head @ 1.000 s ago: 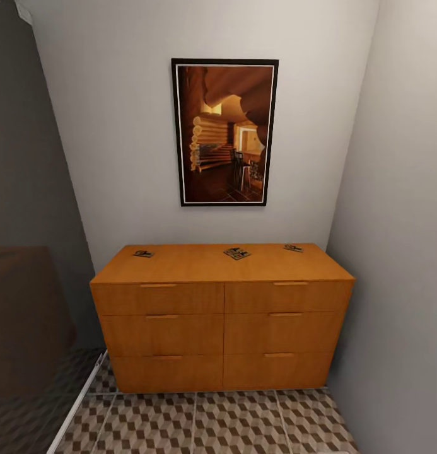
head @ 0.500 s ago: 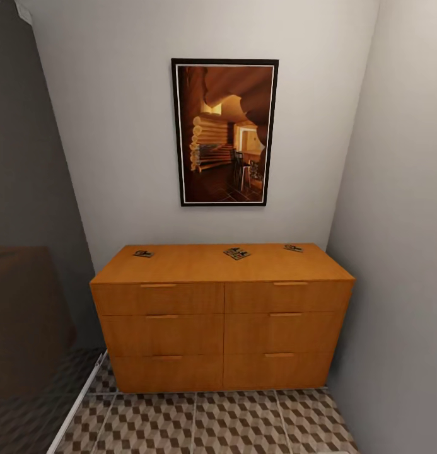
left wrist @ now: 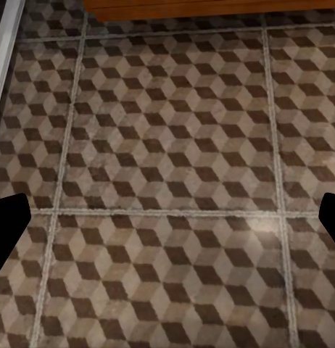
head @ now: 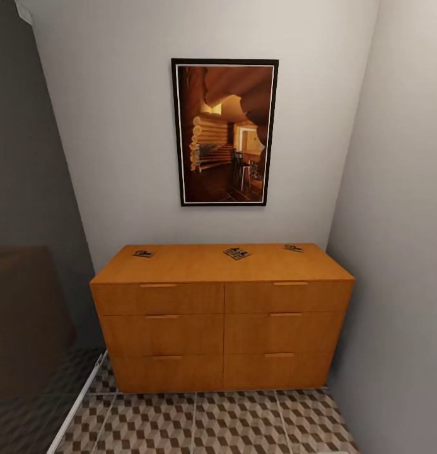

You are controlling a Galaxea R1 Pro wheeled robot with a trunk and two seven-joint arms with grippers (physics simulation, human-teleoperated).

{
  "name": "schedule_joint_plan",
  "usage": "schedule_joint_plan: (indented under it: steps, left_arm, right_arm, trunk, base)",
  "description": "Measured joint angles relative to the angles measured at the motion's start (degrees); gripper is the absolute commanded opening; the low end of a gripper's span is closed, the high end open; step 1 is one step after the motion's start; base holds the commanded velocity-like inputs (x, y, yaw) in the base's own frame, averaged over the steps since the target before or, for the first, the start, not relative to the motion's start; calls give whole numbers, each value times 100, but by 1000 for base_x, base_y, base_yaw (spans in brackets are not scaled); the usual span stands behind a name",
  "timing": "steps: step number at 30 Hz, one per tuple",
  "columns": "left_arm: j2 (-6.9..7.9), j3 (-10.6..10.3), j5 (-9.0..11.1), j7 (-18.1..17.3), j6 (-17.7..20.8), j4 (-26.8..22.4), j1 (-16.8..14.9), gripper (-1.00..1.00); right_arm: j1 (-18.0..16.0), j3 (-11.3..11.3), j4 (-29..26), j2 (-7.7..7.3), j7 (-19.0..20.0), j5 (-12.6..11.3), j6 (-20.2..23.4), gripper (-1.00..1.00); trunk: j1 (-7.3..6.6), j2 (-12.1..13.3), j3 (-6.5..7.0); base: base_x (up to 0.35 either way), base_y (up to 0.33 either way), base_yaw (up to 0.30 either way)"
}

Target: Take the four mousetraps from the cabinet in the bathroom and place them on the bathroom floor. Make sure all four end up on the same floor surface, and ensure that at least two of them are either under or directly next to the same bathroom sink.

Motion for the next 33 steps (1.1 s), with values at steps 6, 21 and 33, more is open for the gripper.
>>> schedule_joint_plan:
  steps: [6, 21, 33]
  left_arm:
    - [0, 0, 0, 0, 0, 0, 0, 100]
    - [0, 0, 0, 0, 0, 0, 0, 100]
    - [0, 0, 0, 0, 0, 5, 0, 100]
  right_arm:
    - [0, 0, 0, -1, 0, 0, 0, 100]
    - [0, 0, 0, -1, 0, 0, 0, 100]
    - [0, 0, 2, -1, -1, 0, 0, 100]
  trunk:
    - [0, 0, 0]
    - [0, 0, 0]
    - [0, 0, 0]
  base:
    - [0, 0, 0]
    - [0, 0, 0]
    - [0, 0, 0]
